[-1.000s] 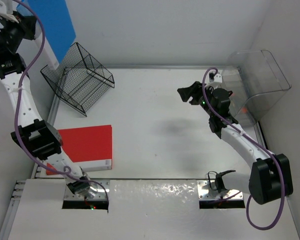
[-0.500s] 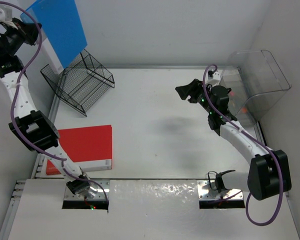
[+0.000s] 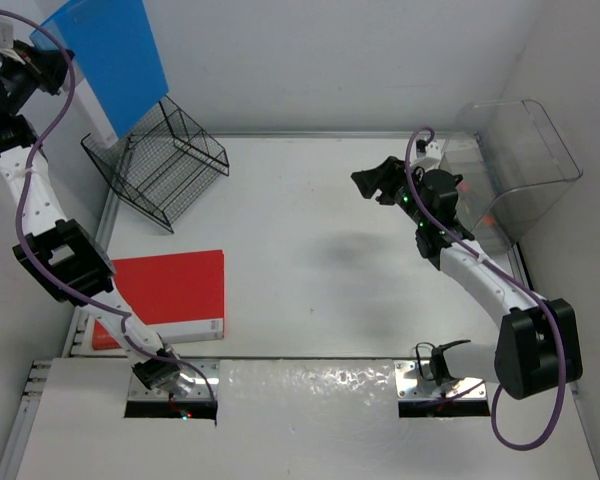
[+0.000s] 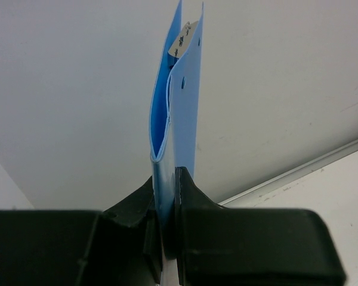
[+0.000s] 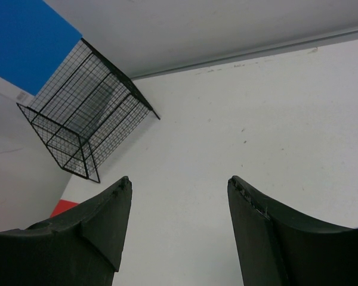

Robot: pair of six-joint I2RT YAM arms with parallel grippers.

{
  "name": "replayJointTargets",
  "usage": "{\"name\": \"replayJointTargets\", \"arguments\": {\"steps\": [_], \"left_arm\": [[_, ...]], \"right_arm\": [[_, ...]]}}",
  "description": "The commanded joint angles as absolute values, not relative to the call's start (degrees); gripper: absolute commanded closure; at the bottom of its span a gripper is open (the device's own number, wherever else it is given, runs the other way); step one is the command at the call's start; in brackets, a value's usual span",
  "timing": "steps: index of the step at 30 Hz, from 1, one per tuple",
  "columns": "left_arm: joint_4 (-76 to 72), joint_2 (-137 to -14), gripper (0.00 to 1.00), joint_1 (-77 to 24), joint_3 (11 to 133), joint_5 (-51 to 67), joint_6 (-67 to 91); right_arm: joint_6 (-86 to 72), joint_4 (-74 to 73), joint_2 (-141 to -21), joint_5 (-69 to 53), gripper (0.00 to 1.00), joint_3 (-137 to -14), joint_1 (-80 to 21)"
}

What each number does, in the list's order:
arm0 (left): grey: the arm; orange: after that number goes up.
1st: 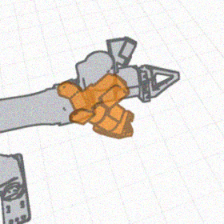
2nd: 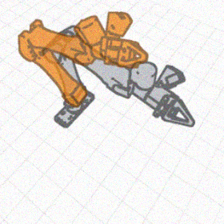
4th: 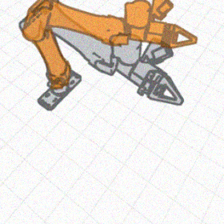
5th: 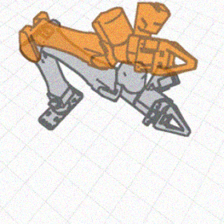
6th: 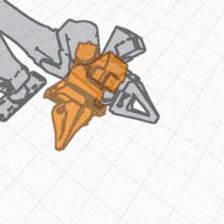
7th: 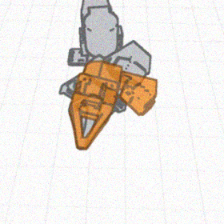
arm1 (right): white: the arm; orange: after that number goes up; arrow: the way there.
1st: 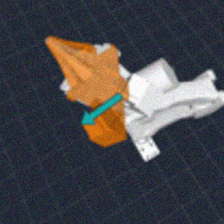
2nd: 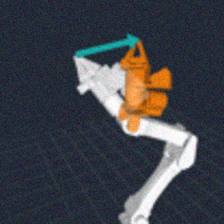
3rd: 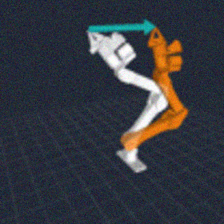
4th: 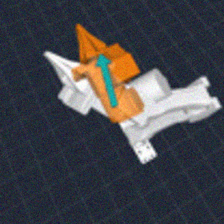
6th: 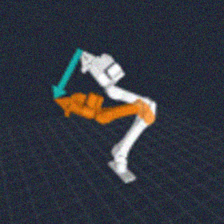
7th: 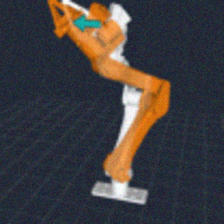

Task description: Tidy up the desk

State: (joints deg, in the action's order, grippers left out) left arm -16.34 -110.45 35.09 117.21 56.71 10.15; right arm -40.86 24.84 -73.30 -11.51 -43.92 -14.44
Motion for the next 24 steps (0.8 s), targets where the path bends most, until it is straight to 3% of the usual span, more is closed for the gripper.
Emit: {"name": "replayJointTargets", "arguments": {"steps": [1,24], "left_arm": [[-21.18,-110.74,1.0,36.65,117.95,57.22,11.6],[-15.48,-110.04,1.0,37.97,113.2,58.18,5.98]], "right_arm": [[-39.9,26.37,-73.83,-10.9,0.36,-46.67,-14.5],[-40.96,27.07,-75.85,-10.63,0.36,-46.84,-14.41]]}}
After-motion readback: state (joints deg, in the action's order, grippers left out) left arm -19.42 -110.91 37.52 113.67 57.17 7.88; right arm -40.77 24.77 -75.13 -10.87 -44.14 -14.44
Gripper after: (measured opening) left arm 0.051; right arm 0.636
